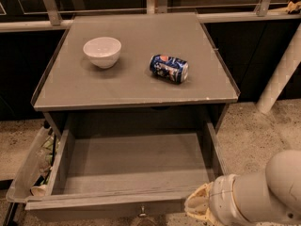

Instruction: Close top drawer

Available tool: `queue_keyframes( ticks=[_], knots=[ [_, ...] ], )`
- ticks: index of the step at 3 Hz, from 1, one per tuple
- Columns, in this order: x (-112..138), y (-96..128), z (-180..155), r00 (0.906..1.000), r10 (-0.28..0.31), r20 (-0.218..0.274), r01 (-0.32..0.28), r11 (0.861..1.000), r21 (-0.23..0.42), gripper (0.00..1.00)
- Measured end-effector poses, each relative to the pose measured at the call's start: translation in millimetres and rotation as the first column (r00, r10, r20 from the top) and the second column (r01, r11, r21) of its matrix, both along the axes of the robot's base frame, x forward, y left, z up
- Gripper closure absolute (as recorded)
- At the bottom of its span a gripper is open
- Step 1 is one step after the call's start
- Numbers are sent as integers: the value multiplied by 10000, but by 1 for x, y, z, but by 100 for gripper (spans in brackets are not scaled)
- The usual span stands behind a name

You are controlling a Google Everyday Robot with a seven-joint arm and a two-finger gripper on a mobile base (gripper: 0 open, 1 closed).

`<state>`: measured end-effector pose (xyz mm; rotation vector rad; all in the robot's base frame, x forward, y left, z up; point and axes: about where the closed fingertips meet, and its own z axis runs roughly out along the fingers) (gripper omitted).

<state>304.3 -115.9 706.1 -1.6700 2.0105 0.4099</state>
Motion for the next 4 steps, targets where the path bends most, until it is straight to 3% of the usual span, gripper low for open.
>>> queue_keyframes(
  ticks=[2, 3, 4],
  knots=[
    [11, -11, -51, 9981, -517, 344, 537, 9966, -626, 100],
    [14, -12, -51, 9972, -585, 464, 615, 9960, -651, 82],
    [14, -12, -51, 9972, -585, 464, 615, 9960, -652, 59]
  ],
)
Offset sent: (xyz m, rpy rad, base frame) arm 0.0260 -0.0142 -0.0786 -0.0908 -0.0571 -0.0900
